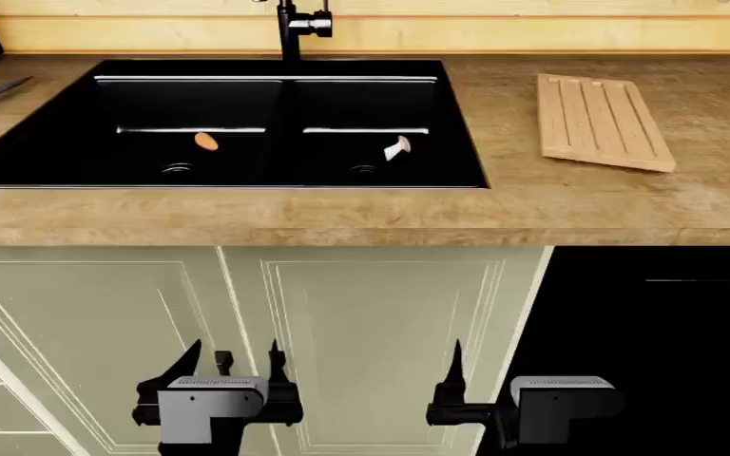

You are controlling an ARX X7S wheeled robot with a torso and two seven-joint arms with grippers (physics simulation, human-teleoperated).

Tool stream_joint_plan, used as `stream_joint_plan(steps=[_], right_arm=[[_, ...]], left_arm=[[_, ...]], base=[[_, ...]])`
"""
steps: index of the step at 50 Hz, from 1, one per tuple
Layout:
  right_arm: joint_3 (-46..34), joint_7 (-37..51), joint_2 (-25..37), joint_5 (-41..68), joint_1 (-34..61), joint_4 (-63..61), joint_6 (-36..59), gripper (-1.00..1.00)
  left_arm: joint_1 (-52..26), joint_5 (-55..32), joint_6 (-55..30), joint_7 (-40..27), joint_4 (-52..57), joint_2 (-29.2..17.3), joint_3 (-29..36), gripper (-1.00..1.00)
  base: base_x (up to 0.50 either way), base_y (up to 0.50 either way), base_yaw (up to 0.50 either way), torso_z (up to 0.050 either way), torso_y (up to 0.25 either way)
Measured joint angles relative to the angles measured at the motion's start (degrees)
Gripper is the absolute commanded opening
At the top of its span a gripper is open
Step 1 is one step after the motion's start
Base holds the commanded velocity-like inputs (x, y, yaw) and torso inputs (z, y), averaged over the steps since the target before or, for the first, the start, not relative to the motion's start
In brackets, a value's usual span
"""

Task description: Pick the vegetables from the sink and place them on the cutting board.

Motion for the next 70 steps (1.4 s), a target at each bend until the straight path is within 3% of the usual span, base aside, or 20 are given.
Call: stream_joint_plan(steps=[13,25,33,60,70], right_arm=[[-1.63,0.99,1.75,2.92,-0.23,-3.31,2.36,1.0],[-0.27,2.52,5.46,8.92,6.06,-28.67,23.71,1.0],[1.35,2.7,7.38,12.43,8.81,-38.81,32.09,1.0],[0.01,4.05,9.51,15.4,11.58,-45.27,39.22,1.0],[-0.22,5.15,9.84,15.36,13.3,-43.86,40.18,1.0]], left_arm=[[0.8,-2.73,-2.16,0.65,5.23,-2.51,1.99,1.0],[-8.88,-7.41,-17.54,-0.34,25.94,-5.79,1.36,1.0],[-13.53,-8.66,-23.76,-1.5,35.09,-7.47,1.05,1.0],[-17.48,-10.48,-31.0,-2.98,41.94,-9.87,2.95,1.0],[-19.57,-10.0,-33.43,-4.31,40.93,-10.23,3.65,1.0]], base=[[0.0,0.0,0.0,0.029,0.0],[0.0,0.0,0.0,0.05,0.0],[0.0,0.0,0.0,0.05,0.0],[0.18,0.48,0.0,0.007,0.0],[0.48,0.16,0.0,0.0,0.0]])
